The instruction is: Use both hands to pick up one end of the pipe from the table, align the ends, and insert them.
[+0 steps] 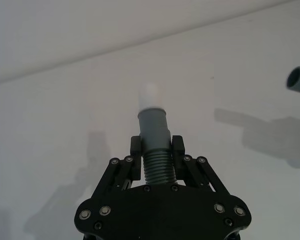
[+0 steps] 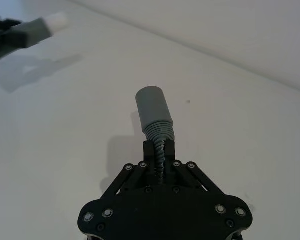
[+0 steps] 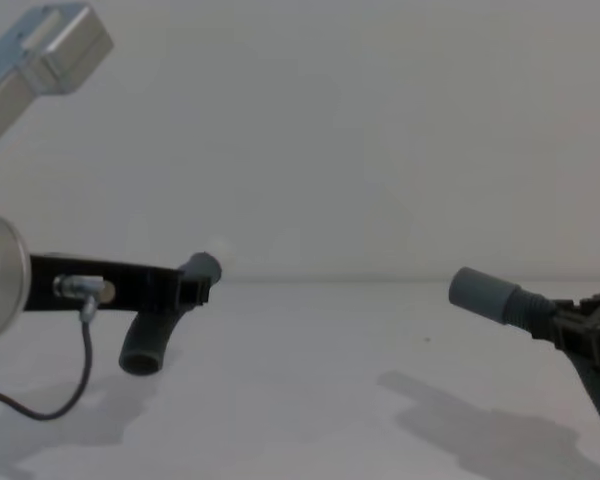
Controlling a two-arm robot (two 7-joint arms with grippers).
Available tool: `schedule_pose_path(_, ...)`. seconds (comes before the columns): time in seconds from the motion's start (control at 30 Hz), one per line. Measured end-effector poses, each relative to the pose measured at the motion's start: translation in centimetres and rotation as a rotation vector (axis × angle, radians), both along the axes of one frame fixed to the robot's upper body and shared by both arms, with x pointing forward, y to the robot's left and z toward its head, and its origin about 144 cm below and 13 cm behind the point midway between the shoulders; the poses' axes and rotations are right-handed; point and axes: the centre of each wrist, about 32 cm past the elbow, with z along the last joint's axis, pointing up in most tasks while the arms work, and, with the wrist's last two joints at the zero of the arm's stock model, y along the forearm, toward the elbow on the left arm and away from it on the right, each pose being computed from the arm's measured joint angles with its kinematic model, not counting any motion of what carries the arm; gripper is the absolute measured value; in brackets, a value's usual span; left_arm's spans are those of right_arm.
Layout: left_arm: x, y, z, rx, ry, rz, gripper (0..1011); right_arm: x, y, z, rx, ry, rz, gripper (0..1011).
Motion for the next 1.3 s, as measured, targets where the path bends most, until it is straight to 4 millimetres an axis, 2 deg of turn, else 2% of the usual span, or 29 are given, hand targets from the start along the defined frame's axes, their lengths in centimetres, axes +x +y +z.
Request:
schedule_pose_path(0.63, 0.2, 4.0, 2.3, 0.045, -0.041, -0.237, 327, -1.0, -2.8, -0.6, -0.06, -0.075, 0.263, 78)
schedule_pose_path(1.3, 1.6, 6.0, 3.9, 0.085, -0.048, -0.511, 327, -1.7, -4.9, -0.5, -0.093, -0.149, 0.43, 72)
